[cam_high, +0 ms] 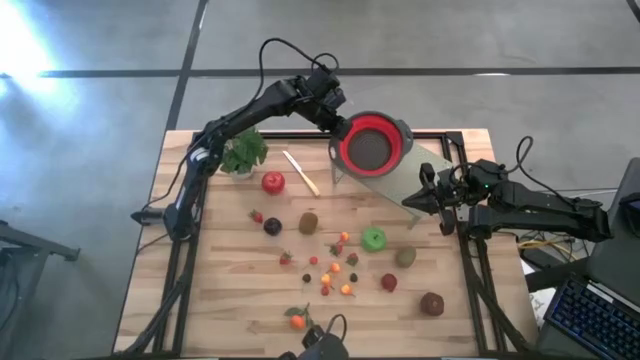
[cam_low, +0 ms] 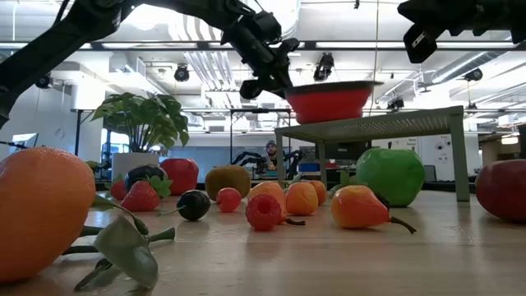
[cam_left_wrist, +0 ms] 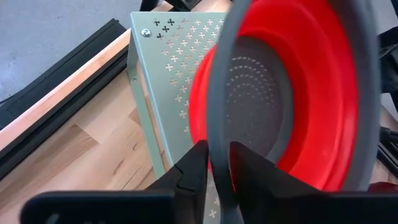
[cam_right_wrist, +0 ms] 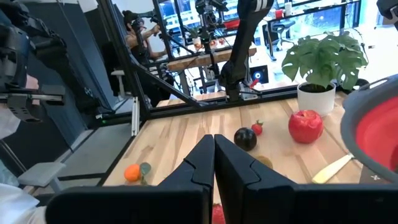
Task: Pick & Place Fruit
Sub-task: Put the red gray on the shelf
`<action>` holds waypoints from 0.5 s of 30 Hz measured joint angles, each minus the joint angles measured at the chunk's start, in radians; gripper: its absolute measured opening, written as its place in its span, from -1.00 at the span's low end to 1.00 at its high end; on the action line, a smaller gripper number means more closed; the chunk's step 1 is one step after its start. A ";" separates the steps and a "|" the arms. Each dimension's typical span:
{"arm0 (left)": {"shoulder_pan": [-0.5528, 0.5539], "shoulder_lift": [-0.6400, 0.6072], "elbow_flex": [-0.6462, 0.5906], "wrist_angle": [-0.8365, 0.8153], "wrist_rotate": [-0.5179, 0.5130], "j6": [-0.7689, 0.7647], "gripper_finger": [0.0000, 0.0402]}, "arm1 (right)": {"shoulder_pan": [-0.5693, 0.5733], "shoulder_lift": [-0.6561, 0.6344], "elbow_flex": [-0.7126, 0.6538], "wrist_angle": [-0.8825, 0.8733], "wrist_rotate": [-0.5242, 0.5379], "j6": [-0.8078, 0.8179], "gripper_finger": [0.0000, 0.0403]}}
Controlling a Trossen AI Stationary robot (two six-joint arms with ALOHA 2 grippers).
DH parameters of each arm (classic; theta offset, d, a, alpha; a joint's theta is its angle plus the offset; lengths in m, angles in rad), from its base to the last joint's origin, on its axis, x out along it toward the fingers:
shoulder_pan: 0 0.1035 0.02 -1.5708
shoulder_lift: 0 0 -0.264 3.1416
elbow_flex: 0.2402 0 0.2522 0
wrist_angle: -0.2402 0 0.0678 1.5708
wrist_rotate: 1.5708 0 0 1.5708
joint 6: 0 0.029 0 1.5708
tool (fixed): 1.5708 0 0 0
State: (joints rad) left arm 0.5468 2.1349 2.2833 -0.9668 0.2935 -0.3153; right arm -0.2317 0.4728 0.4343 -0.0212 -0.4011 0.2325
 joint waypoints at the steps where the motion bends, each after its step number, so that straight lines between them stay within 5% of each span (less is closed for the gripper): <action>1: 0.000 0.000 0.000 0.003 0.000 0.001 -0.58 | 0.000 0.000 0.000 0.000 0.000 0.000 -0.96; 15: 0.004 -0.003 0.000 0.016 -0.004 0.086 -0.08 | 0.000 0.000 0.000 -0.003 0.000 0.004 -0.96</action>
State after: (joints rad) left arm 0.5506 2.1315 2.2829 -0.9512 0.2895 -0.2295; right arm -0.2317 0.4728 0.4339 -0.0247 -0.4008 0.2363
